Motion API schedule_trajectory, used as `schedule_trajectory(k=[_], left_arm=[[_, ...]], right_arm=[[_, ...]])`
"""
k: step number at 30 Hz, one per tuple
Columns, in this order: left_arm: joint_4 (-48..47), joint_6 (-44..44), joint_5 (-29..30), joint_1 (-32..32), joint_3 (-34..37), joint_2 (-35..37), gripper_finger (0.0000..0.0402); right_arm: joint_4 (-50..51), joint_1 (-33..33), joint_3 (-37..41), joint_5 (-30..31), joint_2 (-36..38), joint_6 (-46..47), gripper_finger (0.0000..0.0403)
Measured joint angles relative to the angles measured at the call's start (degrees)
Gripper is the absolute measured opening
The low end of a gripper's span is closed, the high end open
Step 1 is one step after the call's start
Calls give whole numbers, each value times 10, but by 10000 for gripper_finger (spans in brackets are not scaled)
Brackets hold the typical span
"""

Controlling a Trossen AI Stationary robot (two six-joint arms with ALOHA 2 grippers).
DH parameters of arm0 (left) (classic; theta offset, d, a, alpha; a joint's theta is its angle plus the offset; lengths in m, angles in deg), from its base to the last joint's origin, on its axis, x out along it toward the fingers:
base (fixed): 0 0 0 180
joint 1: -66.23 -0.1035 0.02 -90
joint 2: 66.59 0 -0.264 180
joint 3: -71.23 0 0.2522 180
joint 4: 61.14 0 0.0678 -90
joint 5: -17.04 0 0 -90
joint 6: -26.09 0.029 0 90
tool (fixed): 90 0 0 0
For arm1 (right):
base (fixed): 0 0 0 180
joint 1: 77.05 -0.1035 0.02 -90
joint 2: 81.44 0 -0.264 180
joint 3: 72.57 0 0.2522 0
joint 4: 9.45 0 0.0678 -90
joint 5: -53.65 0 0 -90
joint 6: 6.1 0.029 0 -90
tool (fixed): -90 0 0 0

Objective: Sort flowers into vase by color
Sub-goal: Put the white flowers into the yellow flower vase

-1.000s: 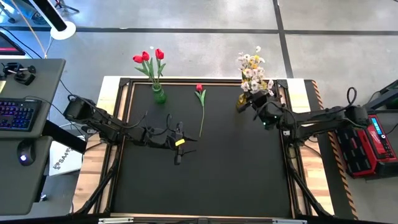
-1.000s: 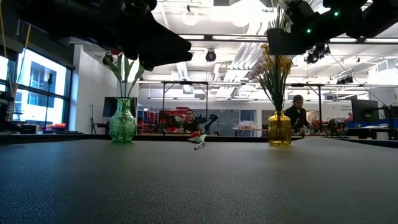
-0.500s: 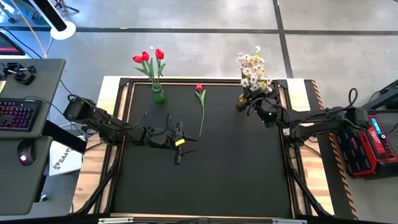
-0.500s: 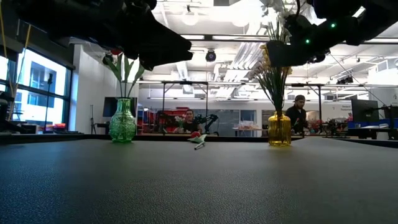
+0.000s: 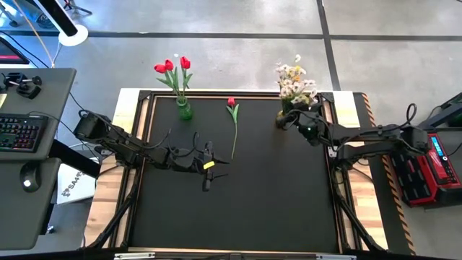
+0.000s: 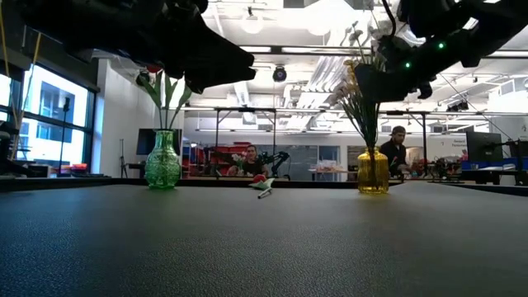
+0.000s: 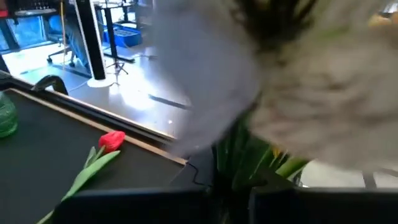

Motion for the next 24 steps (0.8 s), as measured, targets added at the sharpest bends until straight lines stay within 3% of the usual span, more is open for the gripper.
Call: schedule_trajectory(k=[4,15,24], left_arm=[[0,-6,0,0,0,0,182],[0,-11,0,0,0,0,182],[-1,-15,0,0,0,0,182]], right_arm=[[52,9,-27,-13,0,7,40],[351,9,-150,-38,0,108,195],[534,9,-250,-98,0,143,209]])
